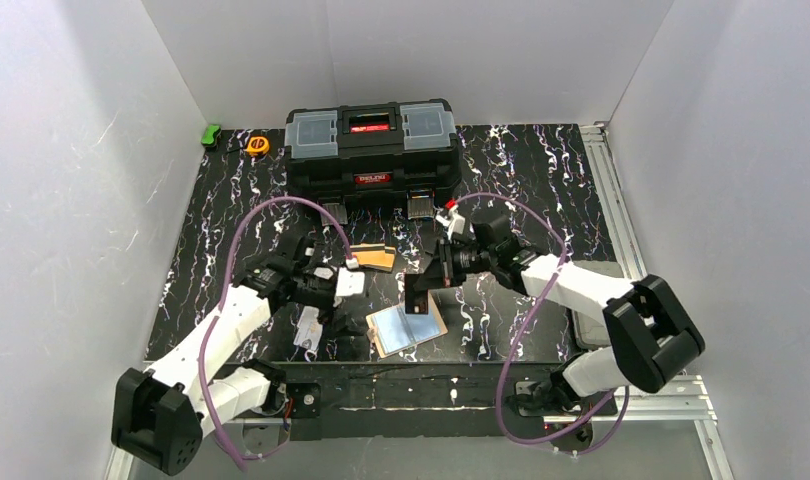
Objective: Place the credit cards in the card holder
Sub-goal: Insert the credit card into the card holder.
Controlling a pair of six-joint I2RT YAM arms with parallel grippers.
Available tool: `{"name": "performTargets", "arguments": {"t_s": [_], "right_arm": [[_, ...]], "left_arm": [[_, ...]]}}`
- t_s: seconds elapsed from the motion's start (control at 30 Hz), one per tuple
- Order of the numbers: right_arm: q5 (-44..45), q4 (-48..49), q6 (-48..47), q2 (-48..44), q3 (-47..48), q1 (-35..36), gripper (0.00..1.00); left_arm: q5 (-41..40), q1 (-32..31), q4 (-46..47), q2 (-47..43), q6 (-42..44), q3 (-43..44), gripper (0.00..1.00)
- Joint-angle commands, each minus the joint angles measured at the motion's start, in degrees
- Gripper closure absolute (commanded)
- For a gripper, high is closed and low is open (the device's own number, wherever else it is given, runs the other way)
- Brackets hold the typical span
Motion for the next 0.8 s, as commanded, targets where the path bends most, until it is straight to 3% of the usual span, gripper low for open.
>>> {"name": "performTargets", "arguments": {"t_s": [0.0,0.2,0.5,0.77], "right_arm": [[-3.44,6.82,3.64,2.43,-1.95,1.91,0.99],[-1.79,13.98,6.94,7.17,-5.89,3.17,0.99],[2.23,11.59,4.91,8.32,-6.86,4.33,0.99],[4.07,11.17,4.52,7.40,-8.73,4.20,0.99]], "left_arm": [[-1.13,-2.78,0.43,1.66,16.66,-3.18,0.17],[-3.07,-6.45,6.99,6.89,25.30,-7.25,0.18],[-3.87,-10.01,10.94,14.95,28.99,-6.75,0.27],[-5.71,-12.14,13.08,15.11,35.26,-9.22,0.46]]}}
